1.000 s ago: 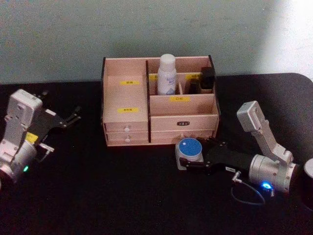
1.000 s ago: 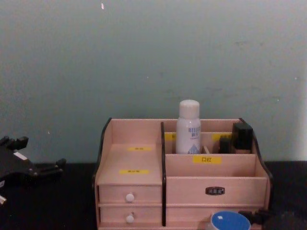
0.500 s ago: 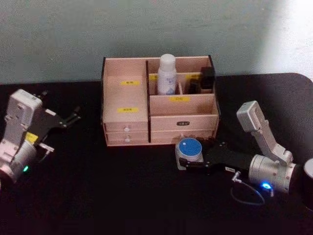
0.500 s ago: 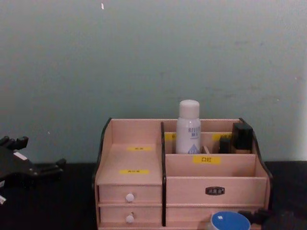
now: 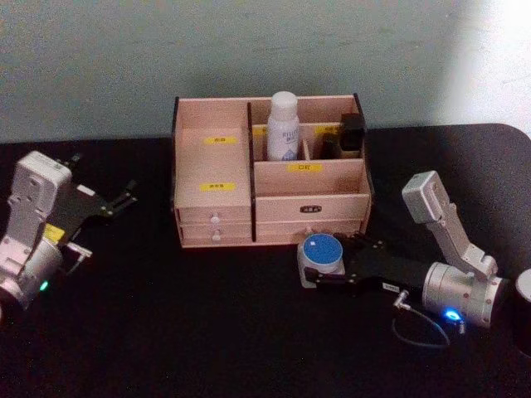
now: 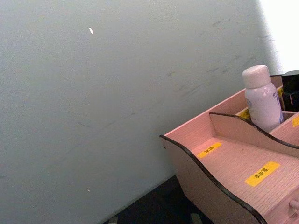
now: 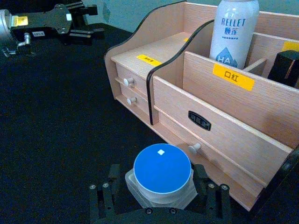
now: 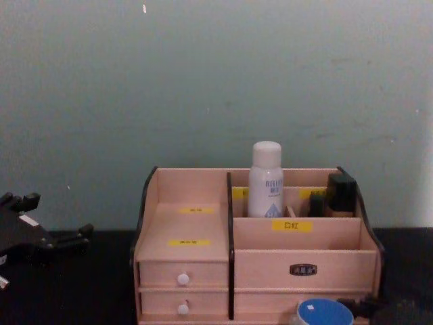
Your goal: Pick up the facial cleanser and watermelon frost from the table and place them into the tiered storage box.
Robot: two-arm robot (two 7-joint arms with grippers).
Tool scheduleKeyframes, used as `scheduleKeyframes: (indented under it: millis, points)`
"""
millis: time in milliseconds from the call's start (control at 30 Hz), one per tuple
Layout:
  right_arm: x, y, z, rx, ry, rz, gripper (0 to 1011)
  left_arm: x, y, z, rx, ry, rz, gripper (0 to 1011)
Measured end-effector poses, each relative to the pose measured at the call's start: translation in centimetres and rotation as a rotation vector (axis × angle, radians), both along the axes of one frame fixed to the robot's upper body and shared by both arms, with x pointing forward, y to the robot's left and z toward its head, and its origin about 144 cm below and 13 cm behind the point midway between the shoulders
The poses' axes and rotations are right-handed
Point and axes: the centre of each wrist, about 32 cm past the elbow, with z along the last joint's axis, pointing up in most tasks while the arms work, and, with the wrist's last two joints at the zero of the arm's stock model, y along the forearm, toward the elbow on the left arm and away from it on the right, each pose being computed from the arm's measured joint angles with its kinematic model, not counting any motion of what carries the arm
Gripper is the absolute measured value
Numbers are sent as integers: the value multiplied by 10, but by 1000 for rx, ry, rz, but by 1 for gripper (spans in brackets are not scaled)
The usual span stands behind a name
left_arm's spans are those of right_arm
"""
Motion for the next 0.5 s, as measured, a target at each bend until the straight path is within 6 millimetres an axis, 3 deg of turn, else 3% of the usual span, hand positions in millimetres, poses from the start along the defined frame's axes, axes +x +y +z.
scheduleKeyframes:
  millis: [500]
  points:
    - [-2,-4,0,1,9,-9,1000,0,0,0,0,0,0,1001]
